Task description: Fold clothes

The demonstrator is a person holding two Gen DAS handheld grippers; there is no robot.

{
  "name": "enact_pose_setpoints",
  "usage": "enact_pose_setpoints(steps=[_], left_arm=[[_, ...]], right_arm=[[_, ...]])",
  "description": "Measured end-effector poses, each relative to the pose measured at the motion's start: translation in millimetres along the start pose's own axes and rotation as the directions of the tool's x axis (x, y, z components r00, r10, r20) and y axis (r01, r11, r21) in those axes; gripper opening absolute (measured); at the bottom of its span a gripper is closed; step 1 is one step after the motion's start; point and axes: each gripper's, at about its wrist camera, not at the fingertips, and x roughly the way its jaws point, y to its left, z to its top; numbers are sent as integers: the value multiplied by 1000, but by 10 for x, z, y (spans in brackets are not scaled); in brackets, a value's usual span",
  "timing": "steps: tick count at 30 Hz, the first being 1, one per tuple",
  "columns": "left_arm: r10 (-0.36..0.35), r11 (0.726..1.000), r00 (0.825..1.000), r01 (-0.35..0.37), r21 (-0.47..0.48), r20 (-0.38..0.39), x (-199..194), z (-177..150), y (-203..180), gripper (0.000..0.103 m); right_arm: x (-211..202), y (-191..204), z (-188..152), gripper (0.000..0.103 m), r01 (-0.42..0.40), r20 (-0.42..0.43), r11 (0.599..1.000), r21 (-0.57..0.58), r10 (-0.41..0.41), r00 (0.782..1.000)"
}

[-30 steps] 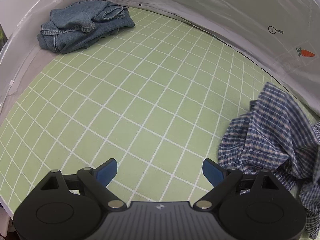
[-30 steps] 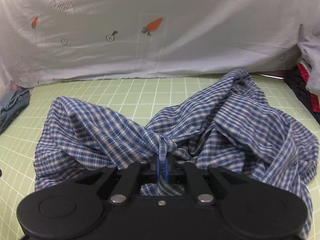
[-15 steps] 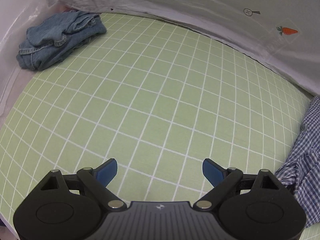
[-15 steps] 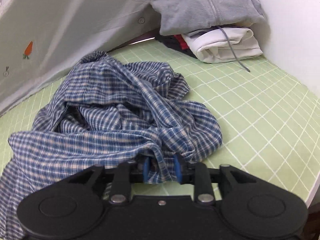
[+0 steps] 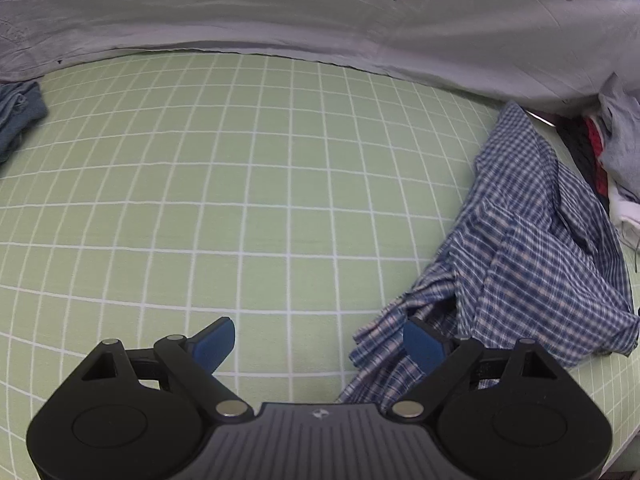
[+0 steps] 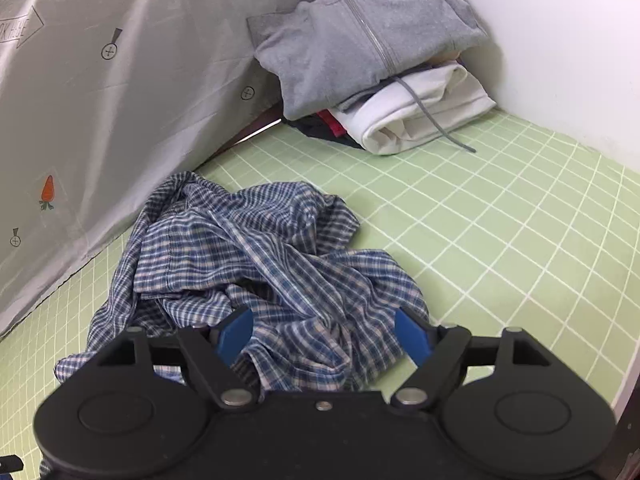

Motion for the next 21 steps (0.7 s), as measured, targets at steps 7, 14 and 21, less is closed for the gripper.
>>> enact_pose_setpoints(steps=[7, 14, 21], left_arm=[[-74, 994, 996, 78, 81, -53, 348, 104, -221, 65], [-109, 991, 992, 114, 76, -59, 507, 97, -273, 10], [43, 995, 997, -36, -88, 70, 144, 43, 322, 9]], right_arm=[[287, -1, -15, 79, -6, -48, 999, 45, 8, 999], [417, 169, 38, 79, -17, -64, 1000, -22, 16, 998], [313, 319, -123, 79, -6, -81, 991, -131, -5, 997]])
